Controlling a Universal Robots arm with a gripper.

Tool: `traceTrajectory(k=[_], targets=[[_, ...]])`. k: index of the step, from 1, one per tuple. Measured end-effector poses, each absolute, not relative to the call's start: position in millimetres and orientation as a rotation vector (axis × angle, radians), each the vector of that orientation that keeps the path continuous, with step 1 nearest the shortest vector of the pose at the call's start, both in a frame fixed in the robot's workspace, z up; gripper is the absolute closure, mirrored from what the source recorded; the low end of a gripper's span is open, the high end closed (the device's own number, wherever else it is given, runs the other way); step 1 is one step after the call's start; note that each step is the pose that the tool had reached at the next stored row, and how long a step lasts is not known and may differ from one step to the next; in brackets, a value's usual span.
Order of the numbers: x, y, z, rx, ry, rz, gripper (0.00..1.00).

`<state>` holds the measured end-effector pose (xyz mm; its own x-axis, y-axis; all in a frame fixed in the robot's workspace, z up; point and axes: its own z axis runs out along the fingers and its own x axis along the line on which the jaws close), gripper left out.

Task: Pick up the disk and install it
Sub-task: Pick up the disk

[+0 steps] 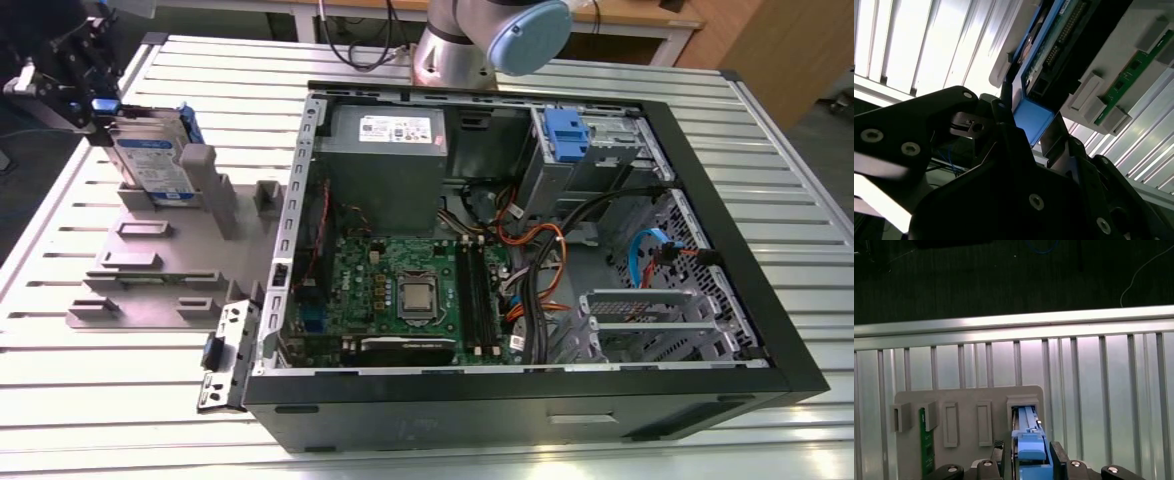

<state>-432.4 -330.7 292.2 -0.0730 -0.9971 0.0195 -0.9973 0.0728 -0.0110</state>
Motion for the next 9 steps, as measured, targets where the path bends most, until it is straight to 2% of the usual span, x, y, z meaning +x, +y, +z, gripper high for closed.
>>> traceTrajectory(k=[9], targets=[[-431.3, -330.8, 291.0, 2.116, -2.306, 0.026, 0.52]])
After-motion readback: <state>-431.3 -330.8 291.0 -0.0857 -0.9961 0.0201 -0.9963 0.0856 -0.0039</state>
